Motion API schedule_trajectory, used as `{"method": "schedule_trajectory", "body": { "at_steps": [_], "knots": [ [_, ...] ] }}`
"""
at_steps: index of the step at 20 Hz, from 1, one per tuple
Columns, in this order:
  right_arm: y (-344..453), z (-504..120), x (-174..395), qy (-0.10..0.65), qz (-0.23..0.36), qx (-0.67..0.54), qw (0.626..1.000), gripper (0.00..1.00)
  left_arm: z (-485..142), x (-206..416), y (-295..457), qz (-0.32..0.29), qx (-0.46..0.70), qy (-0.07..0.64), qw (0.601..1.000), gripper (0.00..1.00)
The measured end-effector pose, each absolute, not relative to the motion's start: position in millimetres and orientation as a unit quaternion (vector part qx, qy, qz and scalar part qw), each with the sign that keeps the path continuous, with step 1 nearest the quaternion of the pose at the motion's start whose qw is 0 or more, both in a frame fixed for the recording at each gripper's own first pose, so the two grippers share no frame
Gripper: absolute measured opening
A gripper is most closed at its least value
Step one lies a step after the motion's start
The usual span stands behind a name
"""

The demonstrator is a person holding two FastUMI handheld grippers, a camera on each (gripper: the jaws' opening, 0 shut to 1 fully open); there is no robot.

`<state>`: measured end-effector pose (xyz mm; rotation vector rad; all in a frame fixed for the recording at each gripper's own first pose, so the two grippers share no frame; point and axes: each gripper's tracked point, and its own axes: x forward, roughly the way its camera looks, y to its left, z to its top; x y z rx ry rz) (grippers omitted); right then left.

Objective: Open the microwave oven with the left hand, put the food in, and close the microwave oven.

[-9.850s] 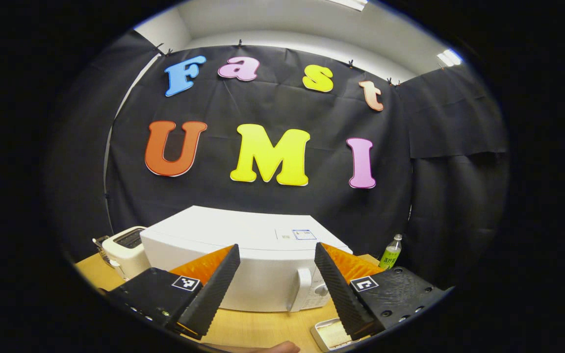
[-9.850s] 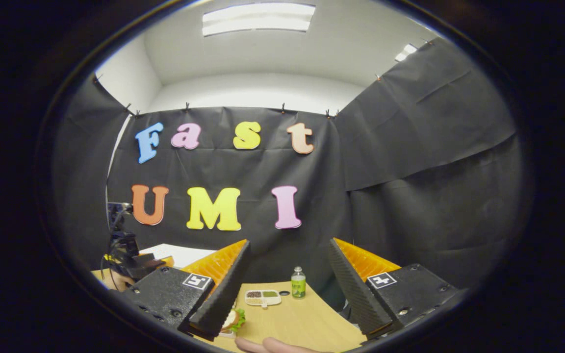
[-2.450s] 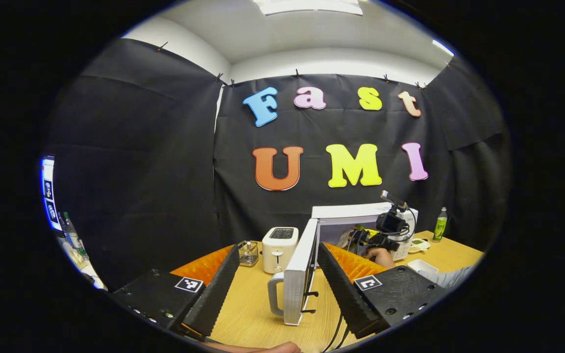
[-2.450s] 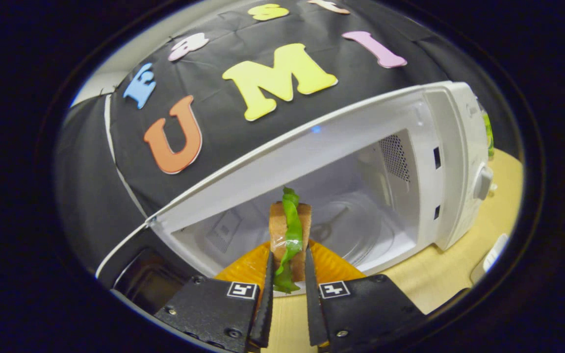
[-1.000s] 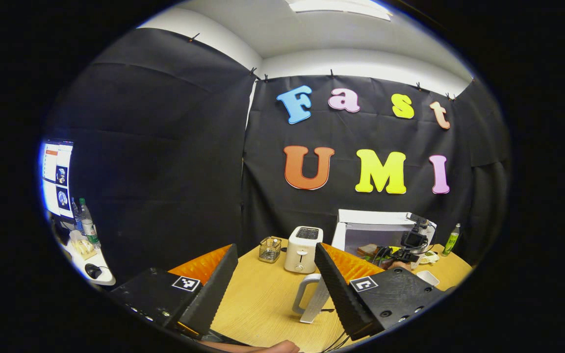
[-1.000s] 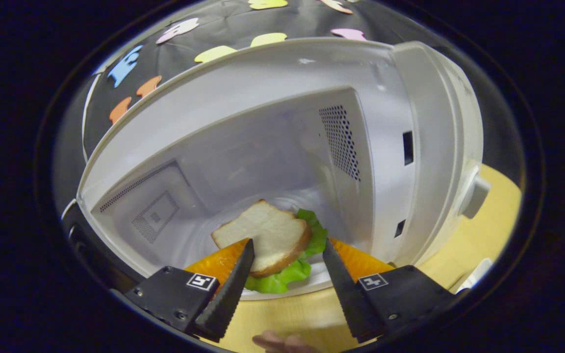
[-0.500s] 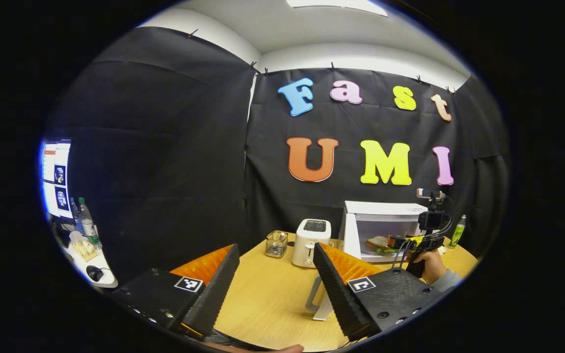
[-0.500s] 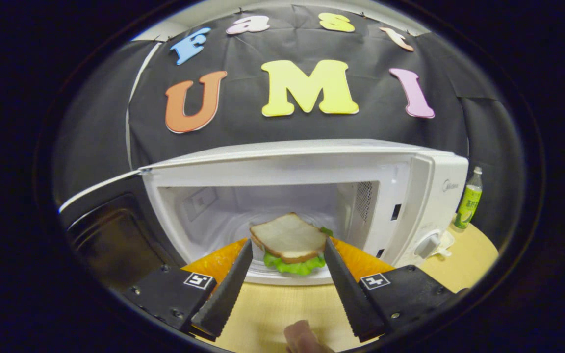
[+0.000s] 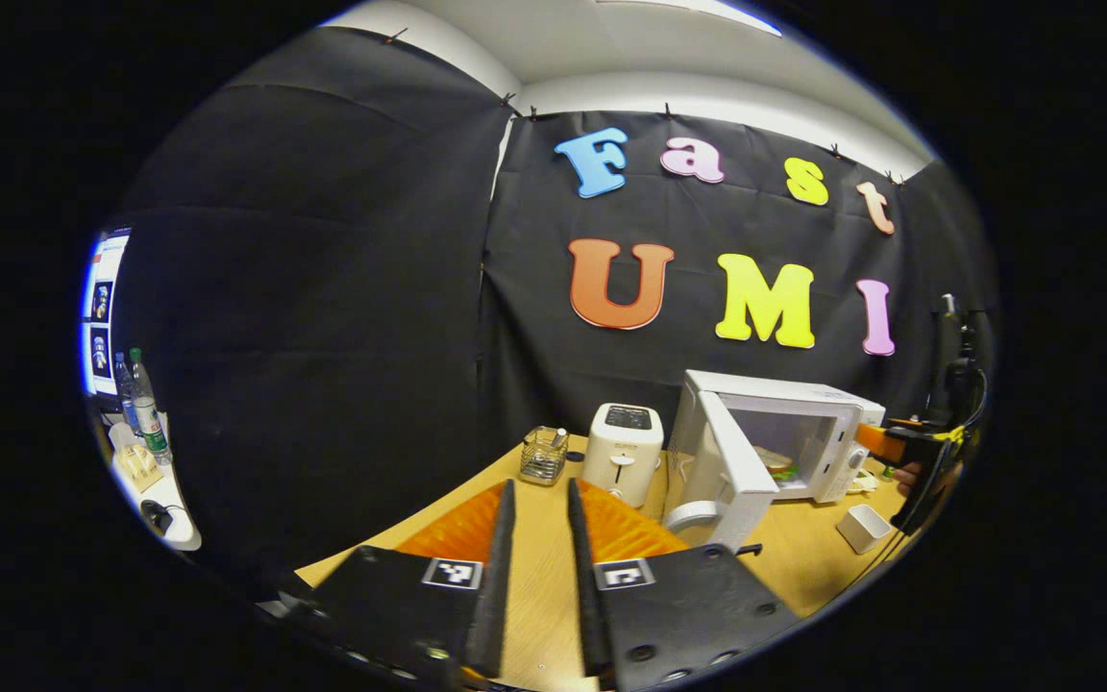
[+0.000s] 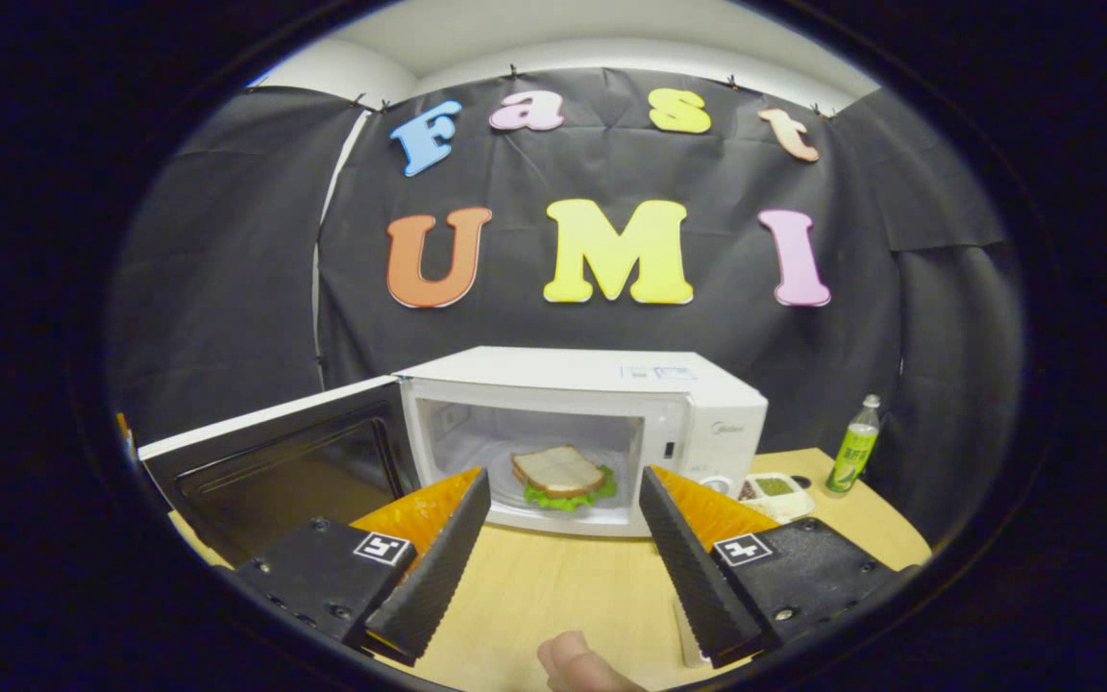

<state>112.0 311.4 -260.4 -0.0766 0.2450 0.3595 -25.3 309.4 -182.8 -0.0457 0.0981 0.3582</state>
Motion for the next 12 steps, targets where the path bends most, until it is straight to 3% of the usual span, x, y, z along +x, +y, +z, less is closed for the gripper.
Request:
{"method": "schedule_trajectory", "body": {
  "at_steps": [1,3,4,5,6,12],
  "knots": [
    [299.6,-252.0,101.4,0.113,0.174,-0.034,0.978,1.00,-188.8,-18.2,310.4,0.169,-0.033,0.053,0.984,0.00],
    [273.1,-235.1,83.1,0.097,0.163,-0.028,0.981,1.00,-200.1,-13.2,306.6,0.148,-0.042,0.062,0.986,0.07],
    [261.4,-227.2,75.7,0.089,0.155,-0.025,0.984,1.00,-202.9,-21.1,300.9,0.133,-0.045,0.060,0.988,0.00],
    [248.2,-223.2,67.1,0.089,0.147,-0.026,0.985,1.00,-211.4,-5.8,305.4,0.124,-0.046,0.066,0.989,0.07],
    [238.9,-218.3,58.5,0.088,0.144,-0.030,0.985,1.00,-215.6,-1.2,307.4,0.118,-0.044,0.067,0.990,0.00],
    [191.6,-178.3,8.5,0.069,0.153,-0.018,0.986,0.99,-230.2,19.4,278.3,0.046,0.024,0.045,0.998,0.00]
  ]
}}
